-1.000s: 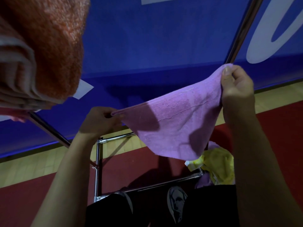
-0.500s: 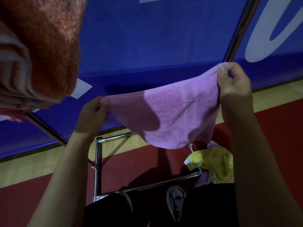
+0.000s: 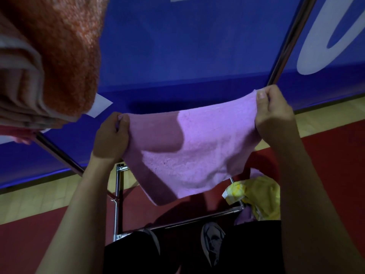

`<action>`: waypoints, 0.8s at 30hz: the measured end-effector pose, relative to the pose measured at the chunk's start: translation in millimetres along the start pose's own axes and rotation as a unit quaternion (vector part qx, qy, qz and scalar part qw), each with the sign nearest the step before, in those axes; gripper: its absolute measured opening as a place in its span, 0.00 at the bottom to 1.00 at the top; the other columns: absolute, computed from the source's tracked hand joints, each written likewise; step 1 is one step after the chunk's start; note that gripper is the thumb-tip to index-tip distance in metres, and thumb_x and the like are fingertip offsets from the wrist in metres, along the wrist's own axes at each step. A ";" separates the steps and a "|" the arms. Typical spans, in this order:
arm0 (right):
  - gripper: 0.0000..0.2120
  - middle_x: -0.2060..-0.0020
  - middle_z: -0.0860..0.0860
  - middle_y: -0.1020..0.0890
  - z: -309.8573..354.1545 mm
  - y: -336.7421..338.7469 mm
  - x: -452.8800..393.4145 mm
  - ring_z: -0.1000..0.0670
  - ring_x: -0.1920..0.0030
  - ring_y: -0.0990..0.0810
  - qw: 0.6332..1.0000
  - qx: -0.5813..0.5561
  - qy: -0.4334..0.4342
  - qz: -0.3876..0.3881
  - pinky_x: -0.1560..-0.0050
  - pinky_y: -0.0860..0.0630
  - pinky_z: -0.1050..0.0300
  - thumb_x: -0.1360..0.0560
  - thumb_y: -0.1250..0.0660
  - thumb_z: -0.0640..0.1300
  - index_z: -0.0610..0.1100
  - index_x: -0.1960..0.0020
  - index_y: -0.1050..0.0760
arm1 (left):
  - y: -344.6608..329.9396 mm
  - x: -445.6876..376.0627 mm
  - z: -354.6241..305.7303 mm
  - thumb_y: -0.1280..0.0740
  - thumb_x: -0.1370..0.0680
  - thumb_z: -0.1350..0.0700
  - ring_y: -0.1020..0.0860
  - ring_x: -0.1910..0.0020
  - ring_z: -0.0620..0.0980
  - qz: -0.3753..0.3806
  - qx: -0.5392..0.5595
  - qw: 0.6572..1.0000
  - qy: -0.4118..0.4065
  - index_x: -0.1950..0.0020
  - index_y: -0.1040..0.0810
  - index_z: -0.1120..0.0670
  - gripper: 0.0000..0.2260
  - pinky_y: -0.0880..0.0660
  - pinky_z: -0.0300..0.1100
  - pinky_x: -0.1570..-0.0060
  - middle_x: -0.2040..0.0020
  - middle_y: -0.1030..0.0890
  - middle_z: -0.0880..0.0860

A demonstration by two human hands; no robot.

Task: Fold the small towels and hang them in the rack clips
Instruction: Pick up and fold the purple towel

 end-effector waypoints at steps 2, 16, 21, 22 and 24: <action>0.15 0.56 0.37 0.21 -2.7 -3.9 -1.7 0.47 0.58 0.25 0.999 0.028 -0.012 0.010 0.57 0.32 0.50 0.14 0.45 0.47 0.36 0.45 0.28 | -1.0 -0.5 4.5 0.44 0.12 0.51 0.25 0.53 0.56 0.000 -0.012 1.000 0.007 0.49 0.27 0.55 0.12 0.36 0.47 0.54 0.53 0.23 0.55; 0.18 0.66 0.49 0.23 -7.9 -29.9 -5.4 0.50 0.62 0.25 0.992 -0.017 -0.051 0.118 0.59 0.31 0.54 0.16 0.42 0.55 0.42 0.56 0.26 | -18.5 -2.9 34.0 0.43 0.13 0.50 0.24 0.55 0.59 0.084 -0.081 0.991 0.066 0.48 0.23 0.59 0.16 0.32 0.47 0.56 0.54 0.22 0.58; 0.16 0.71 0.50 0.25 25.0 -51.3 -0.6 0.54 0.67 0.28 0.986 -0.060 -0.012 0.153 0.62 0.29 0.54 0.18 0.39 0.58 0.47 0.56 0.26 | -17.9 0.6 40.1 0.43 0.13 0.50 0.21 0.55 0.60 0.069 -0.151 0.982 0.092 0.47 0.22 0.59 0.15 0.28 0.48 0.55 0.53 0.20 0.61; 0.16 0.74 0.52 0.27 28.0 -53.6 0.3 0.55 0.69 0.30 0.985 -0.073 -0.014 0.158 0.65 0.31 0.54 0.18 0.39 0.57 0.47 0.56 0.26 | -15.1 0.4 42.2 0.42 0.14 0.50 0.20 0.53 0.61 0.057 -0.153 0.982 0.098 0.44 0.22 0.58 0.14 0.27 0.49 0.54 0.50 0.19 0.60; 0.15 0.77 0.54 0.29 33.7 -57.5 3.4 0.57 0.73 0.33 0.978 -0.109 -0.009 0.179 0.67 0.34 0.56 0.17 0.38 0.56 0.47 0.56 0.26 | -14.9 1.0 44.7 0.39 0.16 0.49 0.19 0.47 0.60 0.067 -0.140 0.982 0.105 0.40 0.21 0.54 0.12 0.27 0.49 0.51 0.46 0.19 0.56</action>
Point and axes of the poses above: each hand's wrist, its own x-axis away from the middle knuckle, its own y-axis out of the back of the hand, z = x × y, the point moved 9 cm from there along -x, towards the middle knuckle
